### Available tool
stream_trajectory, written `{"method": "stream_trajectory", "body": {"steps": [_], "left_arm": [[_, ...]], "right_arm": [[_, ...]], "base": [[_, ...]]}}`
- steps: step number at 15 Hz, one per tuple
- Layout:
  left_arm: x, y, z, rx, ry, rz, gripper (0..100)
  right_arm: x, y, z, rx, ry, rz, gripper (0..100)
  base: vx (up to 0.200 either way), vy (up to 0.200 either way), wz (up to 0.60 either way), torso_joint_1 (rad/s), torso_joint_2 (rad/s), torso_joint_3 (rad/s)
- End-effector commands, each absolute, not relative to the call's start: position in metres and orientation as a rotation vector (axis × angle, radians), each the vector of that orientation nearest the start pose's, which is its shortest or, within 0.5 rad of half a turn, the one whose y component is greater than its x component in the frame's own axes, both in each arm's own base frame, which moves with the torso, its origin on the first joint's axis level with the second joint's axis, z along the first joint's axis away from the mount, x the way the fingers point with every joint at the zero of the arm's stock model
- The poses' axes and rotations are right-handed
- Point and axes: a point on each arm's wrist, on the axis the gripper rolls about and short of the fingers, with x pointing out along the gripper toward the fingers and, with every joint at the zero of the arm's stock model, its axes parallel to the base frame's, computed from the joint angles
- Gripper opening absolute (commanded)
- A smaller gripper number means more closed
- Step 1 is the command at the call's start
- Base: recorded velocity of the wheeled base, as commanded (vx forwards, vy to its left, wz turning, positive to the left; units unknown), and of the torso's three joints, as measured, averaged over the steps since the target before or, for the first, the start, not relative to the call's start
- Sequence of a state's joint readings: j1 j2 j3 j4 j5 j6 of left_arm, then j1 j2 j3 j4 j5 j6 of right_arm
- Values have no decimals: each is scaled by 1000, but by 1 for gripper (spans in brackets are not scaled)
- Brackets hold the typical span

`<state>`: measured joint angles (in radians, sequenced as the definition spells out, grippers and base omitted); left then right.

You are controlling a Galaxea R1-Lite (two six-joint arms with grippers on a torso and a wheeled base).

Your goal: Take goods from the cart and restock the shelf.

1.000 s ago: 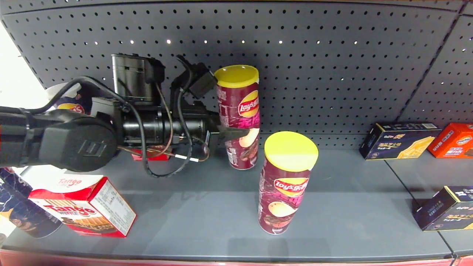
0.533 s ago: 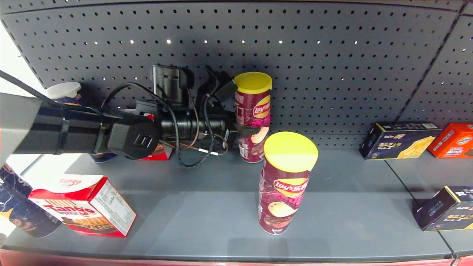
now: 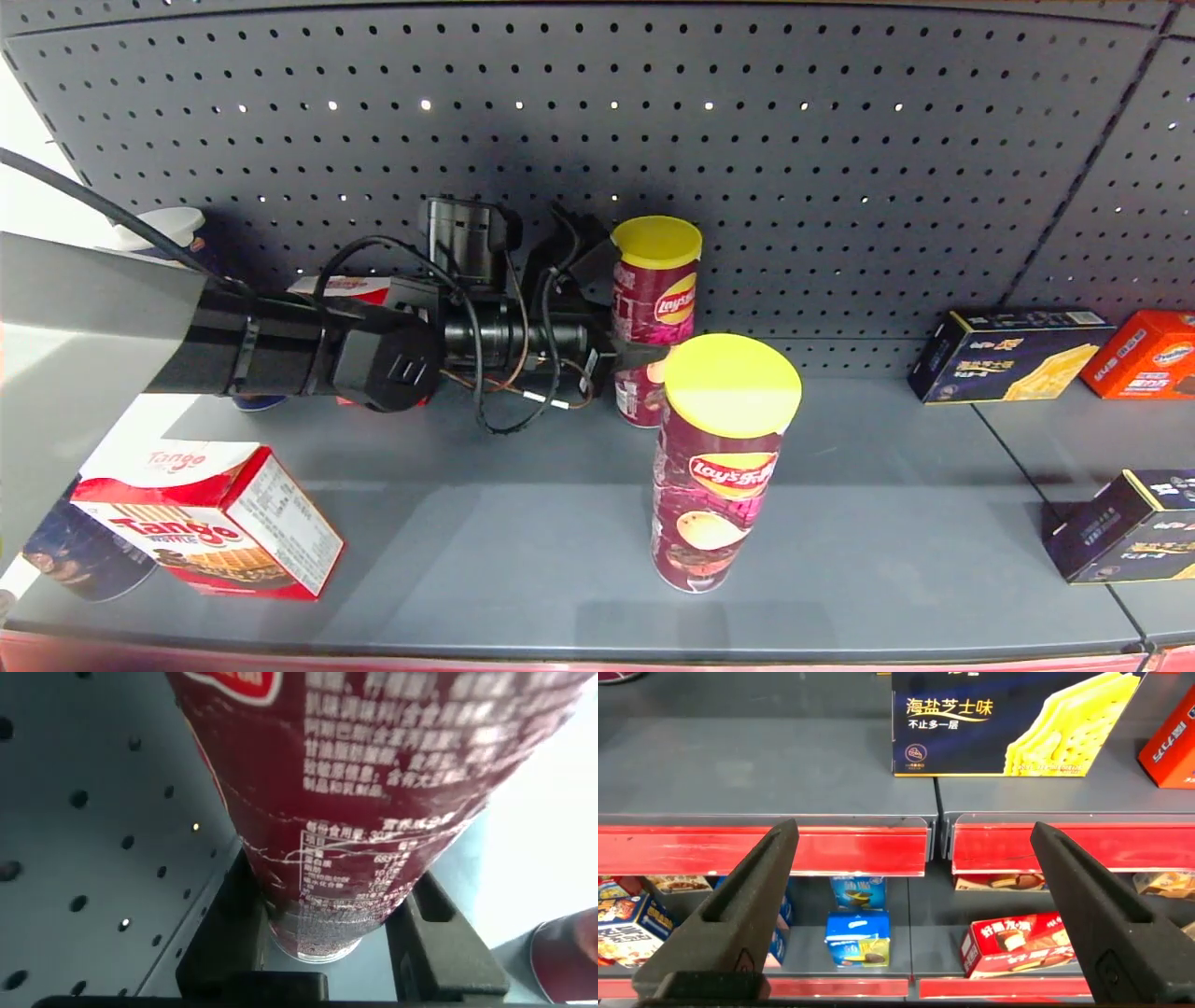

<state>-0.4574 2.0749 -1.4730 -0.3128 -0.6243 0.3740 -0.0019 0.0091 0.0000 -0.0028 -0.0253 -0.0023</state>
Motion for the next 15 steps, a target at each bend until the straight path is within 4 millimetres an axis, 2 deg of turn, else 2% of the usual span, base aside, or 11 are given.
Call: {"method": "stream_trajectory", "body": {"steps": [1,5,6,9,10,12,15], "left_arm": [[375,-201,194,313,109,-1121,100],[370,-198,186,323,136,-1118,100],[356,-191,193,325,124,-1110,100],[343,-179,188,343,134,-1007,100],[343,-179,188,343,134,-1007,100],[343,-178,189,348,155,-849,100],[346,-180,195,293,132,-797,100]], "right_arm": [[-22,-1,76,-3,8,-28,100],[-22,-1,76,-3,8,-26,100],[-22,-1,76,-3,8,-26,100],[-22,-1,76,-3,8,-28,100],[-22,-1,76,-3,8,-28,100],[-22,-1,76,-3,8,-28,100],[-22,-1,76,-3,8,-25,100]], "base": [[0,0,0,0,0,0],[0,0,0,0,0,0],[0,0,0,0,0,0],[0,0,0,0,0,0],[0,0,0,0,0,0],[0,0,0,0,0,0],[0,0,0,0,0,0]]}}
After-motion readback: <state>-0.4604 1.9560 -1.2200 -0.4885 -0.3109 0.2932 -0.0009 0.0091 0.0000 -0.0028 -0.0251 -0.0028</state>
